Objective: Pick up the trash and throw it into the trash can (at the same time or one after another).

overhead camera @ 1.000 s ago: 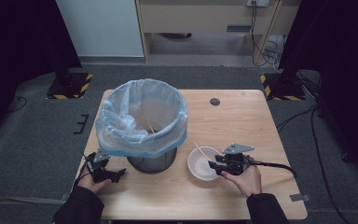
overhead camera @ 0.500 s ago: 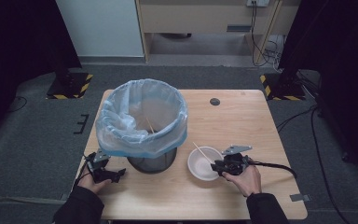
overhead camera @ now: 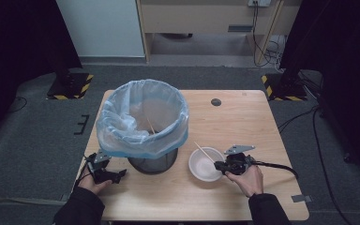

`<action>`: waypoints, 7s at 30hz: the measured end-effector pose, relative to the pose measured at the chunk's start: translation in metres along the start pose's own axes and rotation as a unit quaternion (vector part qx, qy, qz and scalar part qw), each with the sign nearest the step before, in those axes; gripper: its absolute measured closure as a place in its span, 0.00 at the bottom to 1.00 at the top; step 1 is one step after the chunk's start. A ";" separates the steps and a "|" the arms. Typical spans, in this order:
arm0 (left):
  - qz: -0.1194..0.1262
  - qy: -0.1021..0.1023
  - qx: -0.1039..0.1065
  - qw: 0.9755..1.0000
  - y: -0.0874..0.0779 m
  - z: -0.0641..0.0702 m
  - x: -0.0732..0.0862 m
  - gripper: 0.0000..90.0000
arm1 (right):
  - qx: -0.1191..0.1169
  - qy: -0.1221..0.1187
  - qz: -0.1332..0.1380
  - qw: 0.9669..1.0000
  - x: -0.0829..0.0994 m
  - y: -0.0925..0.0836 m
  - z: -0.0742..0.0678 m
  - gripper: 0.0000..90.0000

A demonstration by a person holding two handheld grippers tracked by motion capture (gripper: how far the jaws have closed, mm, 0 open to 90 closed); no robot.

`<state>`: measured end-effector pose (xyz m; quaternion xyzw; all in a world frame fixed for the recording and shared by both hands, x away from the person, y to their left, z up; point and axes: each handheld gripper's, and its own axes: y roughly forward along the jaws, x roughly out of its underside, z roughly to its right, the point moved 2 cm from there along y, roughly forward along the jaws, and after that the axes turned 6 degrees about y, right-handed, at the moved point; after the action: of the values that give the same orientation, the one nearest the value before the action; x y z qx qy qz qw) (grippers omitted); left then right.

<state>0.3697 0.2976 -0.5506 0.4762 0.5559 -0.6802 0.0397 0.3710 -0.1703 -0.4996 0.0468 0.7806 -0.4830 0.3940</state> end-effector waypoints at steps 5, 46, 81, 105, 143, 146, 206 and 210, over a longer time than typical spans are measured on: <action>0.000 0.000 0.000 1.000 0.000 0.000 0.000 0.00 | -0.004 0.013 0.024 1.000 -0.005 -0.008 0.001 0.95; 0.000 0.000 0.000 1.000 0.000 0.000 0.000 0.00 | -0.008 0.080 0.337 0.938 -0.044 -0.103 0.032 0.96; 0.000 0.000 0.000 1.000 0.000 0.000 0.000 0.00 | -0.049 0.038 0.463 0.884 -0.124 -0.158 0.000 0.96; 0.000 0.001 0.001 1.000 0.000 0.000 0.000 0.00 | -0.087 -0.001 0.464 0.882 -0.180 -0.151 -0.047 0.96; 0.002 0.000 0.000 1.000 0.000 0.000 0.000 0.00 | -0.126 -0.043 0.434 0.891 -0.229 -0.102 -0.114 0.96; 0.002 0.000 0.000 1.000 0.000 0.000 0.000 0.00 | -0.129 -0.039 0.430 0.893 -0.230 -0.095 -0.116 0.96; 0.000 0.002 0.001 1.000 0.000 0.000 0.000 0.00 | -0.077 0.003 0.392 0.917 -0.161 -0.127 -0.037 0.63; 0.000 0.002 0.001 1.000 0.000 0.000 0.000 0.00 | -0.071 0.014 0.368 0.927 -0.131 -0.111 -0.022 0.63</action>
<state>0.3701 0.2977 -0.5506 0.4775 0.5552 -0.6799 0.0380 0.3979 -0.1712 -0.3289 0.3094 0.7463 -0.2467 0.5352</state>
